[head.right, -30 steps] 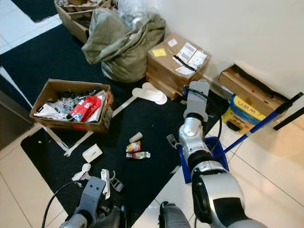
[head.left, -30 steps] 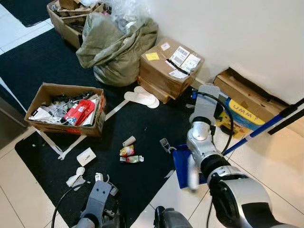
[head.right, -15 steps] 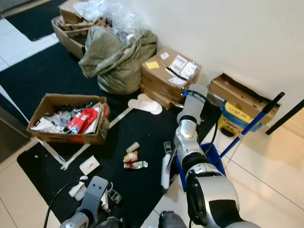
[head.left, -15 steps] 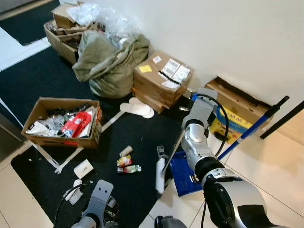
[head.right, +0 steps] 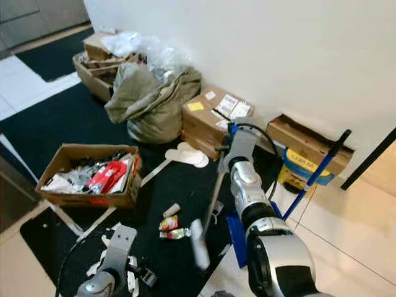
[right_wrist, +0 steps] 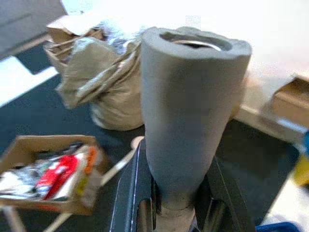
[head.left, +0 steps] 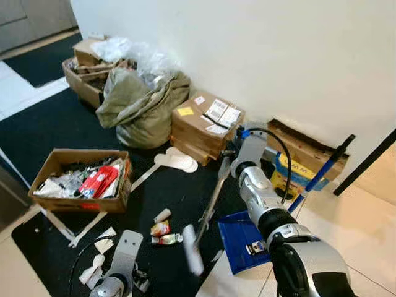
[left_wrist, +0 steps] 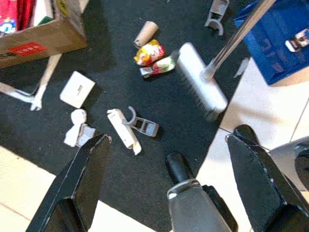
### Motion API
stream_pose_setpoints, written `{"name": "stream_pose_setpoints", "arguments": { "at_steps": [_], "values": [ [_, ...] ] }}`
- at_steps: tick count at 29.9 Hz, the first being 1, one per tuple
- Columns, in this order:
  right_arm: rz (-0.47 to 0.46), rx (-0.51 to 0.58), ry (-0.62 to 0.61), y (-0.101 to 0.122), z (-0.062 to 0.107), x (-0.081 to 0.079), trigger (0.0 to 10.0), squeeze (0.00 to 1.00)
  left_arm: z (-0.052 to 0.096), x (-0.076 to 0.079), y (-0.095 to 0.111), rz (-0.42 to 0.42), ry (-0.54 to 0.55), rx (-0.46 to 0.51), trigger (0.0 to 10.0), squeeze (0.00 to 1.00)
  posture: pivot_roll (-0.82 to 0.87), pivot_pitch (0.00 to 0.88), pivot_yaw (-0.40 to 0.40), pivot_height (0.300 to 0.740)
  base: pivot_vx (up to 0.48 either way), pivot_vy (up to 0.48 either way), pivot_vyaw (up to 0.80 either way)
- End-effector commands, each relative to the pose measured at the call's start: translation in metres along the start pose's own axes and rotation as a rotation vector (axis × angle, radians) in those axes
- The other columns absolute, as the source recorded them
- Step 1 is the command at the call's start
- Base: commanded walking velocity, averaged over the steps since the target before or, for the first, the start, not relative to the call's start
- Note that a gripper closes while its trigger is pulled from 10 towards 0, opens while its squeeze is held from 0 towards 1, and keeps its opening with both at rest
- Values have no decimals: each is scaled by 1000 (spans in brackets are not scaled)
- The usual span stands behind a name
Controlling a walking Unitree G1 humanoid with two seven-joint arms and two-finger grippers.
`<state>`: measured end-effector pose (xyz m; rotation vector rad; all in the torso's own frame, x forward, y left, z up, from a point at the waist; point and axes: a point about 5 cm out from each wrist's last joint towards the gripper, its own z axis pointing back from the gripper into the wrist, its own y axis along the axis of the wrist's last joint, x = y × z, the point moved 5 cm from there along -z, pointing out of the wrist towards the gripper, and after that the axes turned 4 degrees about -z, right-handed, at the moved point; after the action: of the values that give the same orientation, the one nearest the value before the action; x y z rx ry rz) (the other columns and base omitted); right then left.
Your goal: Sweep floor
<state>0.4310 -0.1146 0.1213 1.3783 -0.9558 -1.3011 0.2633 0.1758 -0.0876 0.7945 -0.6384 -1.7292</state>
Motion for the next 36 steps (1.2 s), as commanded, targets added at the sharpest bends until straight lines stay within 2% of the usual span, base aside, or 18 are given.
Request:
{"name": "stream_pose_setpoints", "arguments": {
  "at_steps": [1,4,6,10,12,13,16,19,21,29,36],
  "values": [
    [-37,30,22,6,1,0,10000,0,4,-6,-17,28,26,-65,10000,0,-88,40,14,740,0,0,0],
    [-43,-29,39,-3,1,-1,10000,0,4,-6,-17,37,30,-68,10000,0,-86,34,7,740,0,0,0],
    [-94,-123,93,-19,3,-6,10000,0,4,-6,-18,52,38,-73,10000,0,-85,31,4,740,0,0,0],
    [-17,-70,127,-14,5,-9,10000,0,4,-5,-19,78,48,-80,10000,0,-76,23,-7,740,0,0,0],
    [-17,-70,127,-14,5,-9,10000,0,4,-5,-19,78,48,-80,10000,0,-76,23,-7,740,0,0,0],
    [-10,-63,166,-13,6,-14,10000,0,4,-5,-20,82,49,-84,10000,0,-71,17,-7,740,0,0,0],
    [-21,-54,225,-13,8,-25,10000,0,5,-4,-24,82,42,-95,10000,0,-69,17,-3,740,0,0,0],
    [-21,-54,225,-13,8,-25,10000,0,5,-4,-24,82,42,-95,10000,0,-69,17,-3,740,0,0,0],
    [-41,-38,271,-15,11,-30,10000,0,8,-2,-31,82,32,-113,10000,0,-69,15,-4,740,0,0,0],
    [-80,-36,314,-14,14,-31,10000,0,11,5,-40,66,5,-143,10000,0,-78,0,-7,740,0,0,0],
    [-55,-37,327,-15,15,-35,10000,0,14,11,-49,55,-13,-179,10000,0,-97,0,-7,740,0,0,-675]
  ]
}}
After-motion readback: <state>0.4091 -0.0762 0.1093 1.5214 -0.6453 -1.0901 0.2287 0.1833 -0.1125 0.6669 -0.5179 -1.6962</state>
